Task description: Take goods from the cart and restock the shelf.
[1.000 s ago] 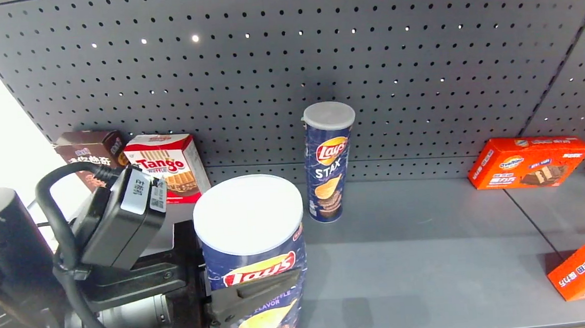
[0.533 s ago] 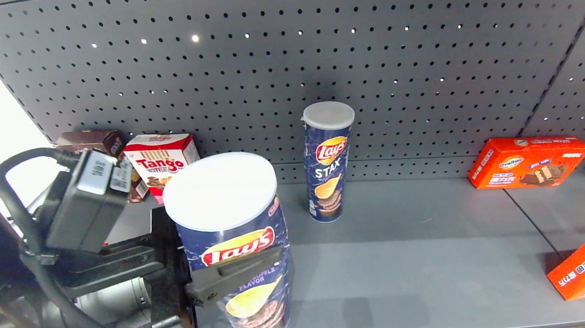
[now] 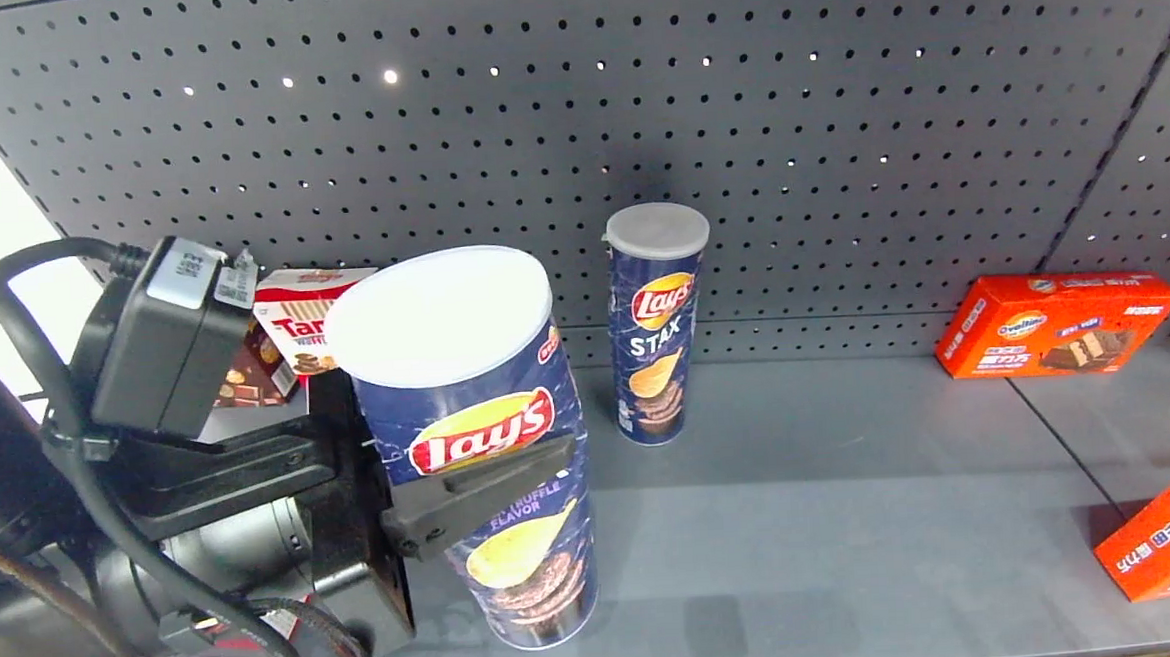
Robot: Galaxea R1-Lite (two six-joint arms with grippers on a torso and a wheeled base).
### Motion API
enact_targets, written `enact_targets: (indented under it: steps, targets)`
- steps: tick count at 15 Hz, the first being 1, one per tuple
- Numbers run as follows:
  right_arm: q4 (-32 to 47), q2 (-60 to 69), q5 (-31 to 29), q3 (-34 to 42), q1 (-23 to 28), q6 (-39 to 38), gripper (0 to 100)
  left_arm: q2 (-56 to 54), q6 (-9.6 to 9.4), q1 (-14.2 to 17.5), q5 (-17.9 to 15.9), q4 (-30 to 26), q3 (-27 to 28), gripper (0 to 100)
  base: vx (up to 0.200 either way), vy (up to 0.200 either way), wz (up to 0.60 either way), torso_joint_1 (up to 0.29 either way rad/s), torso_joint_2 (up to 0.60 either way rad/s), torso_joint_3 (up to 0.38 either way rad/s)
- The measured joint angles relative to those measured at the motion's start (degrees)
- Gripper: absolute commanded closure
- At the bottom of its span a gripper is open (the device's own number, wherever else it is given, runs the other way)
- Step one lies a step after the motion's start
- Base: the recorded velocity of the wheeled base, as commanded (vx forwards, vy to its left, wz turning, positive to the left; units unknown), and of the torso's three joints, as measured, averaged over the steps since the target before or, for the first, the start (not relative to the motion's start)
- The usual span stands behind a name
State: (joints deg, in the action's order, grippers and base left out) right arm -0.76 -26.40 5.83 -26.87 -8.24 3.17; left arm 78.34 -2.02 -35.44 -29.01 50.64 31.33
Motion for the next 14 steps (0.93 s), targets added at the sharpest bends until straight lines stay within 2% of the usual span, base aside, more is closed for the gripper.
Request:
enact_targets:
  steps: [5,8,9,11,14]
  targets:
    - [-2.91,-15.35,0.82,-7.58,-8.84,0.57,0,0.2,0.02,0.24,-0.29,-0.67,2.66,100,0.0,0.0,0.0,0.0,0.0,0.0]
    - [-12.15,-25.1,3.78,-9.05,-11.3,0.88,0,0.83,0.02,0.61,-1.08,-2.33,4.78,100,0.0,0.0,0.0,0.0,0.0,0.0]
    - [-14.84,-28.61,5.67,-9.48,-11.65,1.73,0,0.93,0.0,0.72,-1.1,-4.66,5.44,100,0.0,0.0,0.0,0.0,0.0,0.0]
    - [-19.98,-35.66,13.49,-10.81,-12.01,4.16,0,0.99,0.0,0.74,-1.56,-8.81,7.42,100,0.0,0.0,0.0,0.0,0.0,0.0]
    - [-29.98,-45.25,30.0,-13.45,-11.5,5.45,0,1.87,-0.05,1.18,-2.32,-9.53,9.65,100,0.0,0.0,0.0,0.0,0.0,0.0]
